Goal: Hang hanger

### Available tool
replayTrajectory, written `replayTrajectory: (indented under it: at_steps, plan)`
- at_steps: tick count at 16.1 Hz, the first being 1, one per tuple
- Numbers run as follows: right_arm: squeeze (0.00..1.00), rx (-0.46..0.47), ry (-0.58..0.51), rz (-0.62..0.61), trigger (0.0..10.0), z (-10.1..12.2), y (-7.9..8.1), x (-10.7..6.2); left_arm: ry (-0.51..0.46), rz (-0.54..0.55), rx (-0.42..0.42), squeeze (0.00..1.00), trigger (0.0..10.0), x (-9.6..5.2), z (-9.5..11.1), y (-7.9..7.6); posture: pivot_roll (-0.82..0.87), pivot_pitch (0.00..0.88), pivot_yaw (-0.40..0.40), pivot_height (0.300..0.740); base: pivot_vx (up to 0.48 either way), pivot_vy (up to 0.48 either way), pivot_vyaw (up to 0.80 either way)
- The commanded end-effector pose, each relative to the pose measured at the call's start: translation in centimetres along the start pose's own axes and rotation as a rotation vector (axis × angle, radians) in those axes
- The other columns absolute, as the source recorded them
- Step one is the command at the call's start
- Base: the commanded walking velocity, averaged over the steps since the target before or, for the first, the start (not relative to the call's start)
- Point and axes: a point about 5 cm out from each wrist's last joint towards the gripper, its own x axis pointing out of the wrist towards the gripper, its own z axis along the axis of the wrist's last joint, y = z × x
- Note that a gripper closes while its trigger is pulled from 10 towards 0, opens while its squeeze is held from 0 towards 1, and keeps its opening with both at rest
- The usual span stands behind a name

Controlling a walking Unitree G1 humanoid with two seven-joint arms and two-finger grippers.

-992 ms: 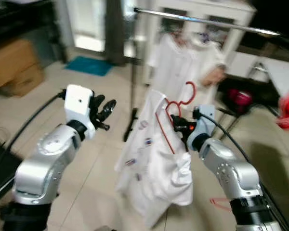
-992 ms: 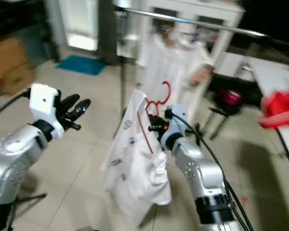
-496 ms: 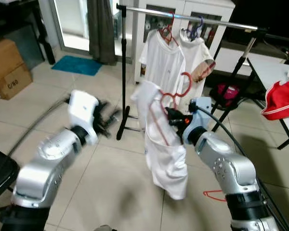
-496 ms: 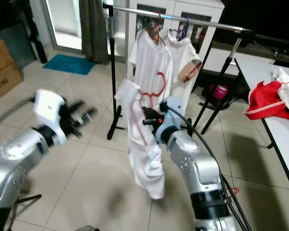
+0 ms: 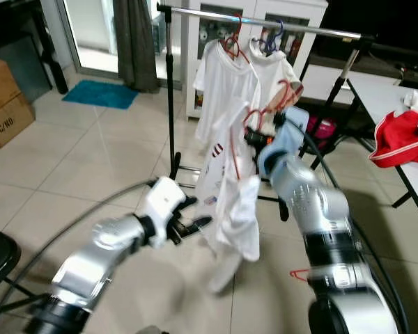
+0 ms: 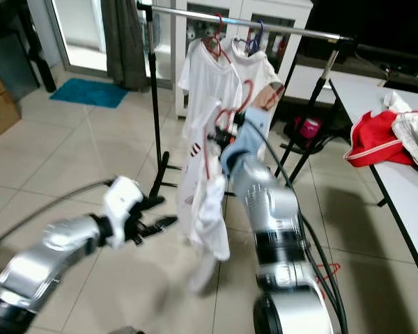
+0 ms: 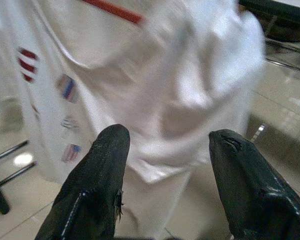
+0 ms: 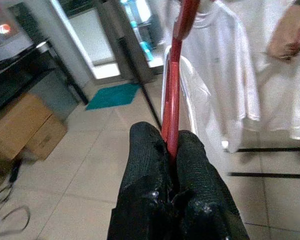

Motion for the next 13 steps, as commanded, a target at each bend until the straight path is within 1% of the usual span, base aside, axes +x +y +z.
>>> replayTrajectory:
  at_steps: [1,3,4,5,7,8,11,12,13]
  plan:
    - [0.00,0.032,-0.054,-0.049,10.0,1.3,-0.5,0.3,-0.018,-0.014,0.029,0.00,10.0,0.5,0.3,-0.2,-0.05,0.000,-0.053,0.740,0.000,0.000,0.00]
    - [0.00,0.069,-0.069,-0.087,10.0,2.0,-0.5,0.9,-0.066,-0.026,0.013,0.00,10.0,1.2,0.4,-0.7,-0.06,0.000,-0.054,0.740,0.000,0.000,0.00]
    - [0.00,0.102,-0.078,-0.096,10.0,2.6,-0.1,1.4,-0.109,-0.039,-0.009,0.00,10.0,1.7,0.6,-1.1,-0.06,0.000,-0.055,0.740,0.000,0.000,0.00]
    - [0.00,0.134,-0.083,-0.083,10.0,3.1,0.6,1.8,-0.126,-0.012,-0.013,0.00,10.0,2.3,0.5,-0.9,-0.07,0.000,-0.059,0.740,0.000,0.000,0.00]
    - [0.00,0.160,-0.090,-0.055,10.0,3.6,1.5,2.0,-0.130,0.033,-0.003,0.00,10.0,3.0,0.4,-0.5,-0.07,0.000,-0.064,0.740,0.000,0.000,0.00]
    - [0.00,0.188,-0.095,-0.011,10.0,4.0,2.6,2.0,-0.147,0.095,-0.003,0.00,10.0,4.0,0.6,0.4,-0.07,0.000,-0.064,0.740,0.000,0.000,0.00]
    - [0.00,0.197,-0.095,0.001,10.0,4.1,2.9,2.1,-0.156,0.110,-0.006,0.00,10.0,4.3,0.8,0.7,-0.07,0.000,-0.064,0.740,0.000,0.000,0.00]
    - [0.00,0.211,-0.097,0.017,10.0,4.2,3.2,2.0,-0.177,0.114,-0.009,0.00,0.0,5.0,1.2,1.0,-0.08,0.000,-0.069,0.740,0.000,0.000,0.00]
    - [0.00,0.213,-0.098,0.020,10.0,4.3,3.2,2.0,-0.182,0.111,-0.002,0.00,0.0,5.2,1.4,1.0,-0.08,0.000,-0.069,0.740,0.000,0.000,0.00]
